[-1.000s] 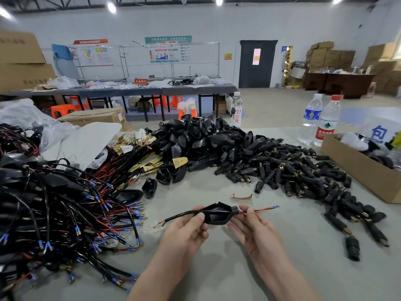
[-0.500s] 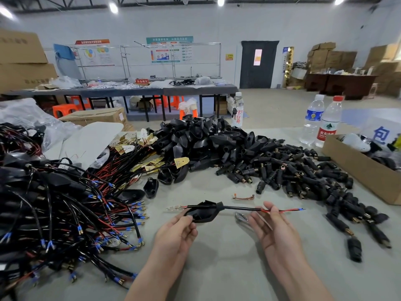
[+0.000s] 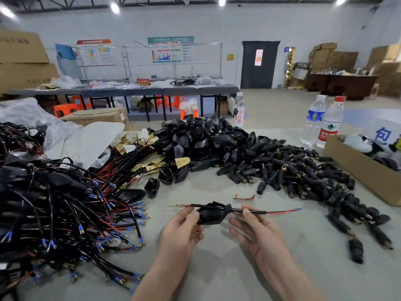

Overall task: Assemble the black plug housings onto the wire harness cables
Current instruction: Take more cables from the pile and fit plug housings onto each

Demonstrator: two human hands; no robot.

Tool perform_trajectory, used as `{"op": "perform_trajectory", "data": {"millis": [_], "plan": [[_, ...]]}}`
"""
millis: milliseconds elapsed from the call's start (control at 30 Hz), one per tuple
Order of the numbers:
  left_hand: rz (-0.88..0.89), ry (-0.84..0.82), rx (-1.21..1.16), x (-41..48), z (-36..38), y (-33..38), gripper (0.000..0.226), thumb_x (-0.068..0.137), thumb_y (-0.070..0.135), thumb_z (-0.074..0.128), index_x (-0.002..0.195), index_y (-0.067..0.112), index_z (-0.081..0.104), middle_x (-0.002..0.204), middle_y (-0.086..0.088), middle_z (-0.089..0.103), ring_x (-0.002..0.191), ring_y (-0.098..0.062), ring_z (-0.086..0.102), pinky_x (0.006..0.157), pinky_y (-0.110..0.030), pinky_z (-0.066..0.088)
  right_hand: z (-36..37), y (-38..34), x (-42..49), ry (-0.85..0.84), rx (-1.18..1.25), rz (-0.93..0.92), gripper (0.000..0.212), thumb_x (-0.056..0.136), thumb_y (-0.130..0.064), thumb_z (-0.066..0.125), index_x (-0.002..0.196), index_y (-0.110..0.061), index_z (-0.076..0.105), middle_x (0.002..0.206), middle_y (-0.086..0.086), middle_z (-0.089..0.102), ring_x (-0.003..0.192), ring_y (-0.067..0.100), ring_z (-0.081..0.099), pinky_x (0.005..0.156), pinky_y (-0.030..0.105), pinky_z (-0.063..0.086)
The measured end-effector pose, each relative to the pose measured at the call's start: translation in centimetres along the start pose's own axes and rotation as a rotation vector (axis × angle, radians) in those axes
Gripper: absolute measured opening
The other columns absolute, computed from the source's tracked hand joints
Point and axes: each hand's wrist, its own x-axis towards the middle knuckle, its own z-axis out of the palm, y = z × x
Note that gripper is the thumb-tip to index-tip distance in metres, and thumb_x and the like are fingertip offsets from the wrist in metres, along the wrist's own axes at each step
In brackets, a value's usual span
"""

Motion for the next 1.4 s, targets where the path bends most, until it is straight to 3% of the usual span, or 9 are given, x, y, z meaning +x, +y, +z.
{"op": "perform_trajectory", "data": {"millis": [267, 433, 733, 833, 967, 1100, 1200, 1400], "plan": [[-0.034, 0.066, -0.018, 0.45, -0.32, -0.18, 0.03, 0.098, 0.03, 0.058, 0.103, 0.003, 0.071, 0.076, -0.005, 0.07, 0.059, -0.015, 0.06, 0.056, -0.029, 0.051, -0.05, -0.06, 0.34, 0.025, 0.024, -0.02, 0.01, 0.103, -0.014, 0.046, 0.107, -0.008, 0.053, 0.093, 0.022, 0.075, 0.083, 0.032, 0.075, 0.057, 0.031, 0.06], [-0.034, 0.031, 0.006, 0.44, -0.62, -0.16, 0.039, 0.099, 0.039, 0.053, 0.106, 0.005, 0.071, 0.087, -0.007, 0.077, 0.062, -0.011, 0.068, 0.057, -0.027, 0.053, -0.24, -0.12, 0.72, 0.032, 0.079, -0.02, 0.012, 0.106, -0.016, 0.04, 0.105, -0.01, 0.051, 0.089, 0.022, 0.075, 0.084, 0.037, 0.074, 0.058, 0.035, 0.061], [-0.03, 0.04, -0.022, 0.67, -0.84, -0.18, 0.021, 0.1, 0.027, 0.055, 0.104, 0.008, 0.063, 0.086, -0.008, 0.076, 0.069, -0.016, 0.072, 0.062, -0.03, 0.052, -0.72, -0.39, 0.87, 0.032, 0.144, 0.007, 0.015, 0.106, -0.019, 0.04, 0.106, -0.011, 0.053, 0.089, 0.022, 0.074, 0.085, 0.041, 0.074, 0.059, 0.04, 0.062], [-0.027, 0.009, 0.007, 0.5, -0.74, -0.15, 0.015, 0.1, 0.02, 0.056, 0.101, 0.008, 0.066, 0.083, -0.006, 0.076, 0.069, -0.014, 0.072, 0.064, -0.031, 0.05, -0.53, -0.29, 0.78, 0.023, 0.141, 0.029, 0.019, 0.1, -0.024, 0.053, 0.109, -0.009, 0.059, 0.09, 0.018, 0.075, 0.086, 0.035, 0.075, 0.059, 0.038, 0.061], [-0.006, -0.009, 0.062, 0.36, -0.49, -0.14, 0.013, 0.099, 0.008, 0.053, 0.1, 0.01, 0.066, 0.087, -0.008, 0.075, 0.072, -0.015, 0.07, 0.06, -0.028, 0.054, -0.13, 0.1, 0.28, -0.099, 0.09, 0.04, 0.028, 0.082, -0.016, 0.067, 0.108, -0.01, 0.061, 0.093, 0.015, 0.073, 0.087, 0.027, 0.075, 0.064, 0.034, 0.061], [0.119, -0.025, 0.218, 0.21, -0.73, -0.39, 0.014, 0.097, 0.007, 0.055, 0.104, 0.012, 0.067, 0.097, -0.006, 0.076, 0.086, -0.018, 0.072, 0.072, -0.034, 0.057, -0.13, 0.18, 0.21, -0.092, 0.082, 0.024, 0.028, 0.074, -0.01, 0.07, 0.1, -0.009, 0.062, 0.085, 0.014, 0.071, 0.08, 0.026, 0.074, 0.062, 0.032, 0.06], [0.213, -0.072, 0.305, -0.05, -0.68, -0.48, 0.012, 0.097, 0.006, 0.056, 0.104, 0.01, 0.066, 0.097, -0.005, 0.077, 0.092, -0.021, 0.073, 0.08, -0.037, 0.056, -0.33, 0.35, 0.47, -0.061, 0.109, 0.017, 0.015, 0.085, -0.003, 0.064, 0.097, -0.009, 0.059, 0.085, 0.016, 0.071, 0.078, 0.027, 0.074, 0.062, 0.033, 0.061], [0.215, -0.081, 0.323, -0.03, -0.82, -0.77, 0.016, 0.095, 0.004, 0.058, 0.095, 0.016, 0.069, 0.094, -0.007, 0.076, 0.088, -0.02, 0.073, 0.062, -0.023, 0.055, -0.22, 0.26, 0.29, -0.048, 0.139, 0.028, 0.014, 0.091, 0.002, 0.058, 0.101, -0.007, 0.058, 0.095, 0.024, 0.069, 0.08, 0.029, 0.074, 0.063, 0.033, 0.061]]}}
